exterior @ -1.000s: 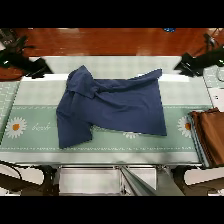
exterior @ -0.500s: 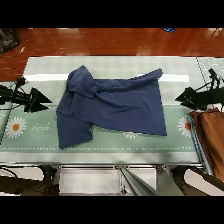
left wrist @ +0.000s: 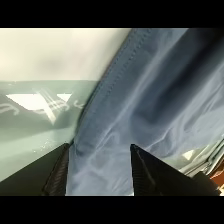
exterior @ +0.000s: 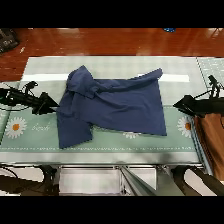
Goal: Fold the shirts.
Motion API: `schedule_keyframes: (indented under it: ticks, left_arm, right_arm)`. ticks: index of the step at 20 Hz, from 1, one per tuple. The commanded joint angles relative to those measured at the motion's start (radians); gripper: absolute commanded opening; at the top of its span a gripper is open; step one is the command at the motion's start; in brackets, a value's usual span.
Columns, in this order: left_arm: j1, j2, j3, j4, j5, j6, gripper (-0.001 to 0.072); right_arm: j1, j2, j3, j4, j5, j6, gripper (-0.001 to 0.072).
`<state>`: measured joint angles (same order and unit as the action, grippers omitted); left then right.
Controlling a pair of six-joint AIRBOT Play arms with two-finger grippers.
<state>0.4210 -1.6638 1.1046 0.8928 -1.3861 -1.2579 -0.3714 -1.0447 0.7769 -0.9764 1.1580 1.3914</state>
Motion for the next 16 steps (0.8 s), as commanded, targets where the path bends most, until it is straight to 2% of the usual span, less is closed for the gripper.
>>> schedule_keyframes:
  ticks: [1,9,10,11,12,16]
  left_arm:
    - [-0.023,-0.002,0.001,0.021,0.011,-0.015,0.0473]
    - [-0.106,-0.005,0.003,0.036,0.013,-0.144,0.0471]
    - [-0.132,-0.005,0.003,0.036,0.015,-0.146,0.0451]
    - [-0.153,-0.005,0.005,0.04,0.018,-0.146,0.0274]
    - [-0.165,-0.005,0.011,0.047,0.018,-0.141,0.0011]
    - [-0.17,0.002,0.057,0.054,-0.012,-0.142,0.0019]
  right_arm:
    - [-0.001,0.006,-0.005,0.0,0.003,0.009,0.0408]
    - [-0.001,0.006,-0.004,0.002,-0.008,0.011,0.0409]
    - [-0.005,0.006,-0.004,0.002,-0.014,0.011,0.0409]
    - [-0.021,0.006,-0.004,0.007,-0.013,0.01,0.0409]
    - [-0.046,0.006,-0.004,0.005,-0.006,0.01,0.0409]
    - [-0.166,0.005,-0.054,-0.065,0.114,0.002,0.0409]
